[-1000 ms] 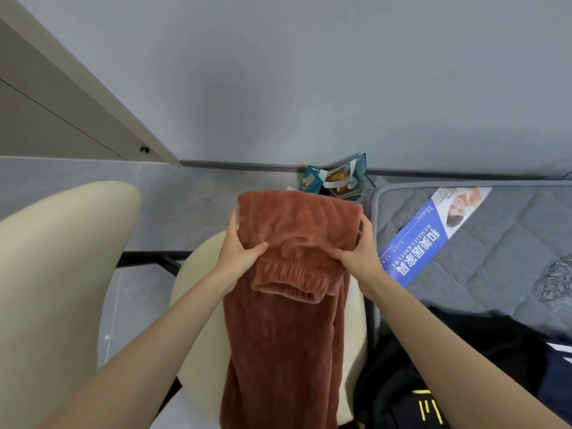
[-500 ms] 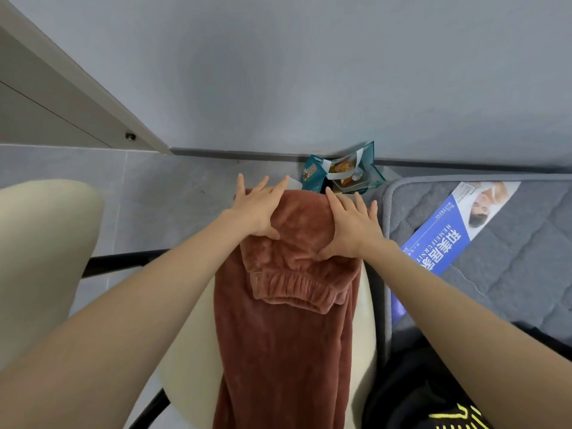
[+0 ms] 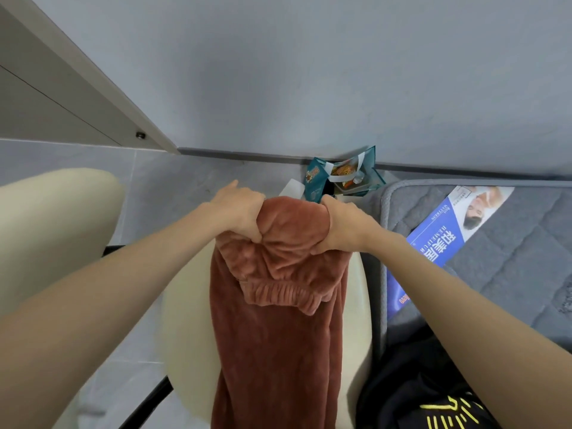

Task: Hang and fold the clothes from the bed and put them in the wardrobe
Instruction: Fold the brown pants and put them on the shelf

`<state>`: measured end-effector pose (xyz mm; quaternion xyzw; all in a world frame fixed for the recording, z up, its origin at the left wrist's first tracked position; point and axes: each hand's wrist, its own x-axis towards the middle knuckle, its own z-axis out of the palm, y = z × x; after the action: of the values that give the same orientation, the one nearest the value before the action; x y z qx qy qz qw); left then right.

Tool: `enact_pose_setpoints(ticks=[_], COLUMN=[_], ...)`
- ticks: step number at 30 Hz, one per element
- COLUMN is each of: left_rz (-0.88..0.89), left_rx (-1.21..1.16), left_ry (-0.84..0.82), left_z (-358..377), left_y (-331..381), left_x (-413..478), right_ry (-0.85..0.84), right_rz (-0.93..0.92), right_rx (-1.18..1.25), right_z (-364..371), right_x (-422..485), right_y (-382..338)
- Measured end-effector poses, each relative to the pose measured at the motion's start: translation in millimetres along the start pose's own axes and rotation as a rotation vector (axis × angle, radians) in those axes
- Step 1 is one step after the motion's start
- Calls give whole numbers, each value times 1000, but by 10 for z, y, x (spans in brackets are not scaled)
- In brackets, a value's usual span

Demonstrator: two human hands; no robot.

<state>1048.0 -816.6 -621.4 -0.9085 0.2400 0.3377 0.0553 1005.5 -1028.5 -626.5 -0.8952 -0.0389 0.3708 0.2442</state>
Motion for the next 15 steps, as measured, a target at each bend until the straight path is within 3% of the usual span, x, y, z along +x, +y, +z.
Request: enact_pose_setpoints(ticks=[4,9,15], left_rz=[-31,-95,-57], left_rx=[29,94,136], left_ry=[230,512,796], left_z=[-45,-28,764], left_y=[2,197,588], left_x=[-342,-738,-1407], right_ry=[324,611,672], right_rz=[-100,-88,-150], right_rx=[-110,-320,-558], right_z=[6,74,804], right_x=[-281,-647,-1317], right_y=[-233,-397,-347])
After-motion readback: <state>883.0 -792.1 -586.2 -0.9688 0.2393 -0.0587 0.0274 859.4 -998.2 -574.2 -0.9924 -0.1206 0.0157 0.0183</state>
